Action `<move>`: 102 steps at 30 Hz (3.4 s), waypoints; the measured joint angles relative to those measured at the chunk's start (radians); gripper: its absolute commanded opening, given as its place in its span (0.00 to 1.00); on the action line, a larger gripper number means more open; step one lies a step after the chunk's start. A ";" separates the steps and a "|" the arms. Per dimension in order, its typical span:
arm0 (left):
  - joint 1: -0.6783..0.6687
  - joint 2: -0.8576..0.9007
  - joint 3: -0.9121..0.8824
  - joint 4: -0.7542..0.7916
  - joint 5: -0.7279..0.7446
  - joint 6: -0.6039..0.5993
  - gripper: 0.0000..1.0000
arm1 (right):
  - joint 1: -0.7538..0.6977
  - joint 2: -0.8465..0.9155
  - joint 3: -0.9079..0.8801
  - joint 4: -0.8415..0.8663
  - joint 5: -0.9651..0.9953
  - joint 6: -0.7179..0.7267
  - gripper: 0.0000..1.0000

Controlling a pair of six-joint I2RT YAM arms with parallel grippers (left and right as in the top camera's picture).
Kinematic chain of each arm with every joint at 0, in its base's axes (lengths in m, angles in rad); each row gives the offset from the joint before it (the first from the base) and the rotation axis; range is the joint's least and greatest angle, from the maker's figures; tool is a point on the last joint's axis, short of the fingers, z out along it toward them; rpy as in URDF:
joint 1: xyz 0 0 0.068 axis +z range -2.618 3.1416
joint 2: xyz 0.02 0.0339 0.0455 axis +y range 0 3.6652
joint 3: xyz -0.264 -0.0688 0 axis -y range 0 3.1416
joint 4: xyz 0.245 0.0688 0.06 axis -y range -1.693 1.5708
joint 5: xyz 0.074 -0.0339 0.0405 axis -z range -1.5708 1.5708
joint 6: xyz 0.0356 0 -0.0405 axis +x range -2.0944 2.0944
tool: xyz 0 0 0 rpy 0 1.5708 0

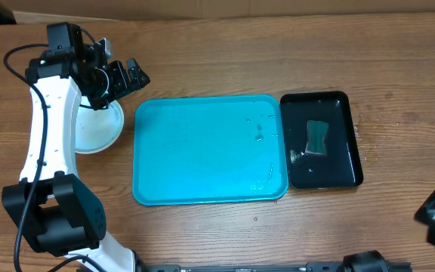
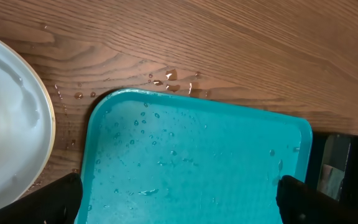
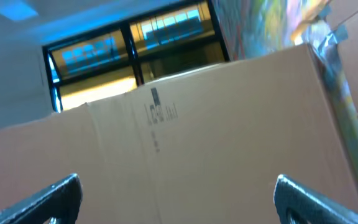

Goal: Clean dirty plates on tray and stack at the side

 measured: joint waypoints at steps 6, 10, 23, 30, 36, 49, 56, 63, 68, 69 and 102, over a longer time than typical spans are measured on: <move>0.000 0.000 0.000 0.000 -0.002 0.000 1.00 | -0.060 -0.164 -0.372 0.312 -0.045 -0.012 1.00; 0.000 0.000 0.000 0.000 -0.002 0.000 1.00 | -0.096 -0.212 -0.607 0.481 -0.079 -0.013 1.00; 0.000 0.000 0.000 0.000 -0.001 0.000 1.00 | -0.162 -0.215 -0.937 0.434 -0.103 0.066 1.00; 0.000 0.000 0.000 0.000 -0.001 0.000 1.00 | -0.163 -0.215 -0.937 0.180 -0.115 0.053 1.00; 0.000 0.000 0.000 0.000 -0.002 0.000 1.00 | -0.163 -0.215 -0.937 0.180 -0.141 0.037 1.00; 0.000 0.000 0.000 0.000 -0.002 0.000 1.00 | -0.163 -0.215 -0.937 0.180 -0.149 0.032 1.00; 0.000 0.000 0.000 0.000 -0.002 0.000 1.00 | -0.163 -0.215 -0.937 0.180 -0.149 0.033 1.00; 0.000 0.000 0.000 -0.001 -0.002 0.000 1.00 | -0.163 -0.215 -0.937 0.180 -0.149 0.033 1.00; -0.011 -0.045 -0.001 -0.002 -0.014 0.000 1.00 | -0.163 -0.215 -0.937 0.180 -0.149 0.033 1.00; -0.016 -0.075 -0.001 -0.001 -0.031 0.000 1.00 | -0.163 -0.215 -0.937 0.180 -0.150 0.033 1.00; -0.066 -1.789 -1.129 0.954 -0.339 -0.035 1.00 | -0.163 -0.215 -0.937 0.179 -0.150 0.032 1.00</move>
